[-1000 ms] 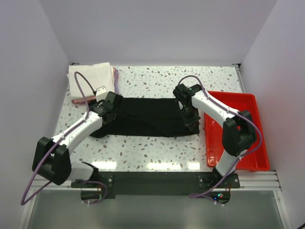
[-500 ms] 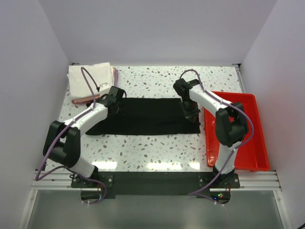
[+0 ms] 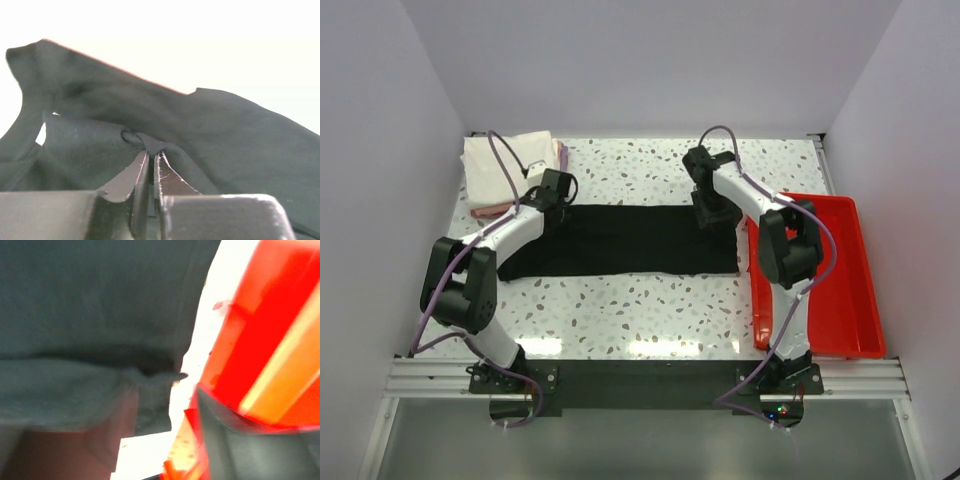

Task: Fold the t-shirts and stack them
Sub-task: Fold the tshirt

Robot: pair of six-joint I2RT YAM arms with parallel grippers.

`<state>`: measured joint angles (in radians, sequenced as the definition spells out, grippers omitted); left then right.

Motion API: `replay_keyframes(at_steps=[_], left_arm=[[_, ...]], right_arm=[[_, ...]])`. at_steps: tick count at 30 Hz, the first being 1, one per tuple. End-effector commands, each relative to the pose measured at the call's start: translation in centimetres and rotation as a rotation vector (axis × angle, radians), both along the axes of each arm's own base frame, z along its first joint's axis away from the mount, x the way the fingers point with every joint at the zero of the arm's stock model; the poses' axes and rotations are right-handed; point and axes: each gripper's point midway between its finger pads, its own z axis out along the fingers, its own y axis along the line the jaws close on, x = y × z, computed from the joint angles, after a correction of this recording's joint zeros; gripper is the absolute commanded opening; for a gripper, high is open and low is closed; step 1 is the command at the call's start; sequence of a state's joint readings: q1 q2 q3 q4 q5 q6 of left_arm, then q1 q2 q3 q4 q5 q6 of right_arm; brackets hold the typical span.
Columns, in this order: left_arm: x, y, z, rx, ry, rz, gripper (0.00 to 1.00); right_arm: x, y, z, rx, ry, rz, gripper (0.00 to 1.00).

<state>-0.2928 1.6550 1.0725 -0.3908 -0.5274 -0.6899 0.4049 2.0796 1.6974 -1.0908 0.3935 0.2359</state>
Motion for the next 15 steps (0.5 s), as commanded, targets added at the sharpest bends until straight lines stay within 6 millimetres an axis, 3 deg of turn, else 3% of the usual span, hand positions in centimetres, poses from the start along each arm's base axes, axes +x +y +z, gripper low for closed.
replay_keyframes(at_steps=[1,2,3,4,6,9,12,13,14,15], left_arm=[[4.8,-2.3,3.7,-0.057,-0.180,-0.150,0.13],[5.1,-2.8,3.9,-0.061,-0.186,-0.190,0.21],[4.9,-3.0,3.8,-0.058,-0.174,-0.215,0.28],[4.8,-3.2,3.7,-0.062,-0.168,-0.234,0.41],[4.5,-3.2,3.6,-0.059,-0.152,-0.241,0.51],[3.9,-3.1,4.4,-0.068,-0.165,-0.236,0.77],[2.7,-3.2,5.4,-0.111,-0.179,-0.222,0.90],[2.0,-3.2,4.8,-0.121,-0.166,-0.220,1.00],[1.5,-3.1,5.2,-0.131,-0.175,-0.216,1.00],[0.6,-3.0,4.3,-0.144,-0.155,-0.202,1.00]], right_arm=[[3.0,0.4,3.7,0.027,-0.140,-0.008,0.67],[3.2,0.8,3.9,0.053,-0.153,-0.005,0.96],[3.1,1.1,4.1,0.075,-0.151,0.011,0.99],[2.6,1.6,4.6,0.118,-0.155,0.021,0.99],[2.4,2.0,5.2,0.151,-0.178,0.026,0.99],[1.5,2.4,6.0,0.202,-0.192,0.047,0.99],[0.6,3.0,6.3,0.262,-0.196,0.061,0.99],[0.0,3.2,5.8,0.274,-0.180,0.070,0.99],[0.0,3.9,6.2,0.318,-0.196,0.087,0.99],[-0.5,4.1,5.7,0.325,-0.180,0.106,0.99]])
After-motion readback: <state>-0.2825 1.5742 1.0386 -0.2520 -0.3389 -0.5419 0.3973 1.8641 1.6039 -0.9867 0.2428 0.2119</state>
